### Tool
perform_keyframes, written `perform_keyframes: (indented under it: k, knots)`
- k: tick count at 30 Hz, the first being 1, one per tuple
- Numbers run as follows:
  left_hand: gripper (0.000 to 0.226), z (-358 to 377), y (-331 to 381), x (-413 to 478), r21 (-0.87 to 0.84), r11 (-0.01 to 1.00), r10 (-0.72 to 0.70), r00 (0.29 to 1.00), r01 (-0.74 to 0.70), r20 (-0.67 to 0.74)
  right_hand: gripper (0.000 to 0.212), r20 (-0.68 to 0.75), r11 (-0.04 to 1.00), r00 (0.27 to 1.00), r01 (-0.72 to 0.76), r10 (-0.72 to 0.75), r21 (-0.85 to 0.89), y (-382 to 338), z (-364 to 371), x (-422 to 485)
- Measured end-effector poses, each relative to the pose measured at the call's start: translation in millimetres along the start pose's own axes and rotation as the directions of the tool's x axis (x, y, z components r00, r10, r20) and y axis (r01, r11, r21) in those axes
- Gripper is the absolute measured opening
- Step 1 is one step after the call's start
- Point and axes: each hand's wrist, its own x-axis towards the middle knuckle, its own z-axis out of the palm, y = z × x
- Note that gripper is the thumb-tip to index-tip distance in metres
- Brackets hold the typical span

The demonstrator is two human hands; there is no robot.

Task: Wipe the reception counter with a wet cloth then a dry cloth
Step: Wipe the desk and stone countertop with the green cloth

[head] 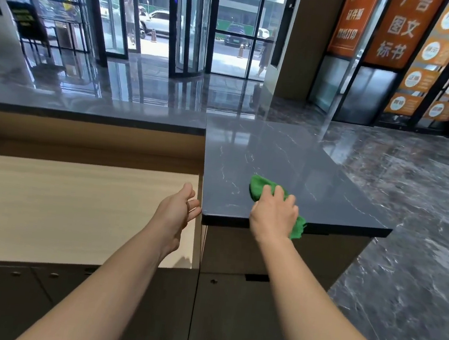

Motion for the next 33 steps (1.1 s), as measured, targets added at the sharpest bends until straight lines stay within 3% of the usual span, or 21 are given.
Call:
perform_keyframes:
  k: [5, 12, 16, 24, 33]
  knots:
    - [0.056, -3, 7, 14, -0.022, 1.0, -0.01, 1.0, 0.01, -0.018, 0.046, -0.002, 0.991, 0.999, -0.046, 0.046, 0.129, -62, 10, -16]
    - [0.066, -34, 27, 56, -0.085, 0.988, -0.131, 0.991, 0.128, -0.033, 0.036, 0.007, 0.972, 0.986, 0.166, -0.169, 0.17, -139, 26, -18]
    - [0.061, -45, 58, 81, -0.123, 0.99, -0.066, 0.998, 0.064, -0.013, 0.031, 0.038, 0.937, 0.964, 0.245, -0.263, 0.249, -158, 20, 14]
    - [0.052, -37, 103, 151, -0.153, 0.987, -0.026, 0.992, 0.045, 0.124, 0.025, -0.042, 0.893, 0.899, 0.437, -0.435, 0.109, -172, 16, 100]
    - [0.062, -35, 120, 249, 0.002, 1.0, -0.028, 0.985, 0.028, 0.172, 0.032, 0.029, 0.902, 0.902, 0.432, -0.432, -0.006, -193, 36, 180]
